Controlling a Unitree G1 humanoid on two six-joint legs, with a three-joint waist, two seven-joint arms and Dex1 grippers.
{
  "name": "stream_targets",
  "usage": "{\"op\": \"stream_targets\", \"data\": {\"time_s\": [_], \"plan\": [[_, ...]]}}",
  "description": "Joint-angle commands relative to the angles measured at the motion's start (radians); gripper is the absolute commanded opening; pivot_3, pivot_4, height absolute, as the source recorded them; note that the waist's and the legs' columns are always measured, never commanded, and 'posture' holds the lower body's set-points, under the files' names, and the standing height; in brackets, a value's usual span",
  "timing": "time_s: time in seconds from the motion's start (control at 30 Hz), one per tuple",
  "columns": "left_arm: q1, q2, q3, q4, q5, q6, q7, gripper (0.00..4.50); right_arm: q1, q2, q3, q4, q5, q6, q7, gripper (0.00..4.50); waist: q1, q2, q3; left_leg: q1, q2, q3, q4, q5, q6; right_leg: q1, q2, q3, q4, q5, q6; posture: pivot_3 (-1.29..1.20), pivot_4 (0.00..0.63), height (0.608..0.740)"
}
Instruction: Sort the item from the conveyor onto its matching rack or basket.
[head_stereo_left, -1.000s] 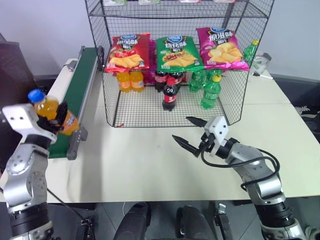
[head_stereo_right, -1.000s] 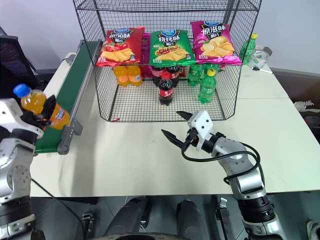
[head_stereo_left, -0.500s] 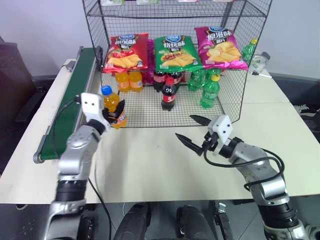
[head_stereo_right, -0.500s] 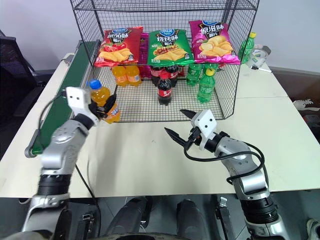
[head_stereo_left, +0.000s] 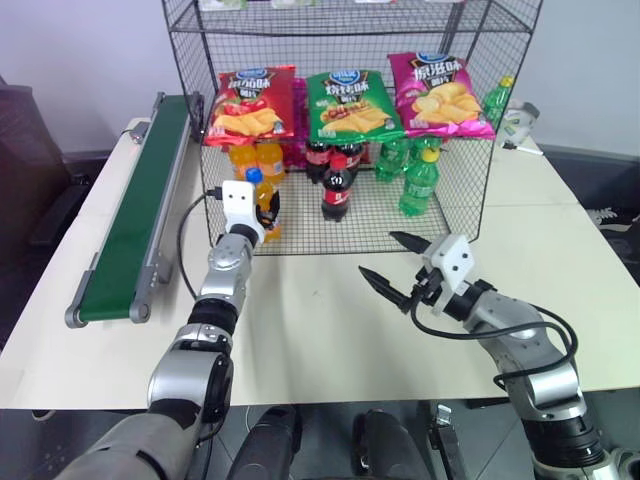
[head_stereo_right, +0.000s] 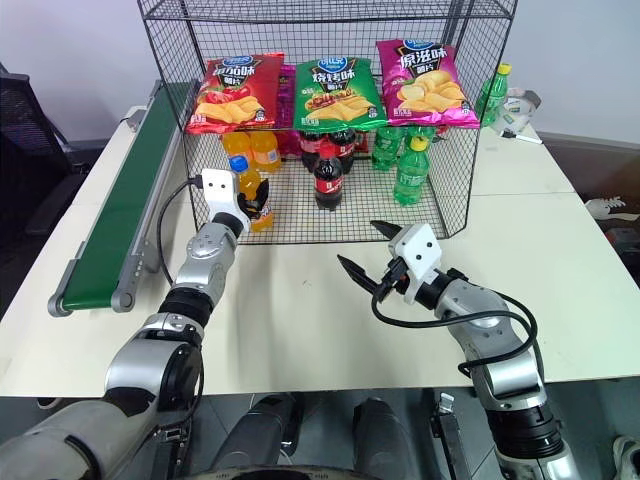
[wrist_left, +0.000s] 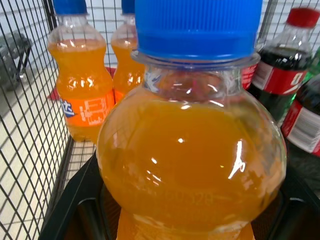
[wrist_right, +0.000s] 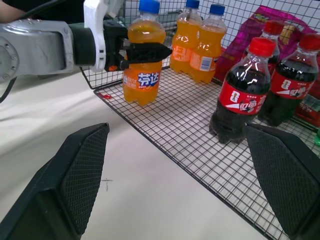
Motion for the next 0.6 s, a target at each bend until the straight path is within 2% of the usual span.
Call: {"op": "stream_targets", "data": {"time_s": [0.03,0.33,0.4,0.47,0.6], "plan": [[-0.057,0.007,0.013,0.04,0.022,-0.09,0.02,2.55,0.0,-0.009,-0.031,-0.053,-0.001,-0.025,-0.008,4.5,0.001,0.0,0.0,0.0,0.0,0.0,0.0,0.0,0.0,0.0,0.0,0.0,0.0,0.0,0.0,0.0,0.15,0.74],[-0.06,0.008,0.038,0.117,0.005,-0.141,0.004,2.55,-0.011,-0.014,-0.027,-0.055,-0.002,-0.019,-0.012,4.5,-0.001,0.0,0.0,0.0,0.0,0.0,0.0,0.0,0.0,0.0,0.0,0.0,0.001,0.0,0.0,0.0,0.15,0.74],[-0.054,0.006,0.056,0.109,-0.014,-0.131,-0.02,3.6,-0.018,-0.014,-0.025,-0.053,-0.001,-0.018,-0.011,4.5,-0.001,0.0,0.0,0.0,0.0,0.0,0.0,0.0,0.0,0.0,0.0,0.0,0.001,0.0,0.0,0.0,0.15,0.74],[-0.047,0.008,0.064,0.099,-0.016,-0.132,-0.025,4.47,-0.023,-0.014,-0.023,-0.051,0.0,-0.016,-0.009,4.5,-0.001,0.0,0.0,0.0,0.0,0.0,0.0,0.0,0.0,0.0,0.0,0.0,0.001,0.0,0.0,0.0,0.15,0.74],[-0.021,0.01,0.066,0.053,-0.016,-0.13,-0.055,4.47,-0.026,-0.014,-0.021,-0.051,0.001,-0.012,-0.008,4.5,-0.001,0.0,0.0,0.0,0.0,0.0,0.0,0.0,0.0,0.0,0.0,0.0,0.001,0.0,0.0,0.0,0.15,0.74]]}}
